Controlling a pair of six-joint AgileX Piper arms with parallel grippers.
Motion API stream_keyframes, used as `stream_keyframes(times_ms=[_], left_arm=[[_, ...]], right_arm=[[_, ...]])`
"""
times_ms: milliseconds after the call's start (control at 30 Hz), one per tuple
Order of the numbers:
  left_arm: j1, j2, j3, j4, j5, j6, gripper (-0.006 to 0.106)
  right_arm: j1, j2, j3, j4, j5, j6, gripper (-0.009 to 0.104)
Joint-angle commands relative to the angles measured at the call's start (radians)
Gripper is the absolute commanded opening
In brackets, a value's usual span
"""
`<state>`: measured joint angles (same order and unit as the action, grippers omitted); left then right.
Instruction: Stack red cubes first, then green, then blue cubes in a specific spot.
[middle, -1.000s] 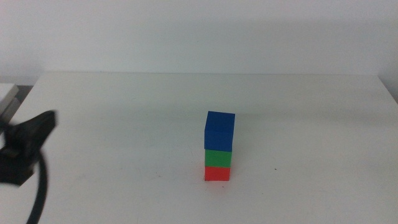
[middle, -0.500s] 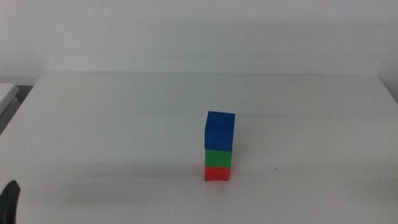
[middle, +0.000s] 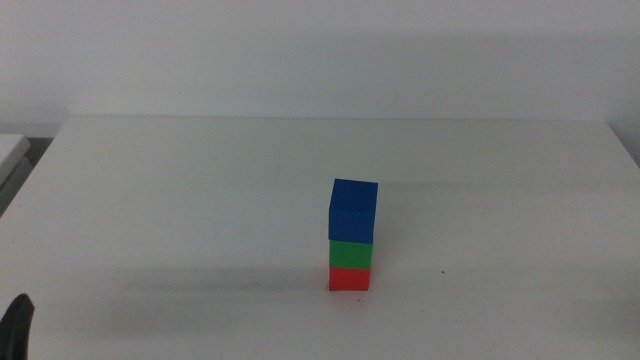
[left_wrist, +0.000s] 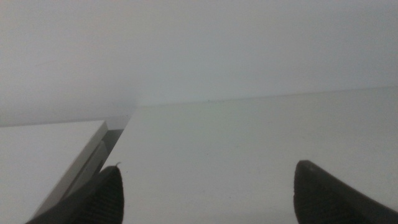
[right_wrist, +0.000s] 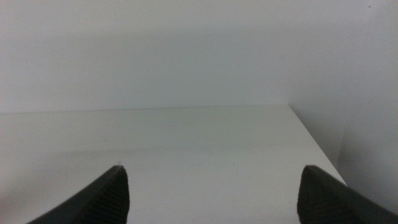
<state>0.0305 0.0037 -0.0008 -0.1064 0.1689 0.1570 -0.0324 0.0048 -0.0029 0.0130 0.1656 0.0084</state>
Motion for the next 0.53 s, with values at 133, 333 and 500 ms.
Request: stream_keyframes(times_ms=[133, 333, 500], left_arm=[[0.001, -0.004, 0.001, 0.008, -0.022, 0.001, 0.094], [0.001, -0.004, 0.001, 0.039, -0.022, 0.001, 0.094], [0.001, -0.004, 0.001, 0.039, -0.024, -0.001, 0.094]], right_arm=[[-0.007, -0.005, 0.003, -0.013, -0.008, -0.008, 0.093], [-0.007, -0.005, 0.003, -0.013, -0.008, -0.008, 0.093], [-0.007, -0.005, 0.003, -0.013, -0.008, -0.008, 0.093]])
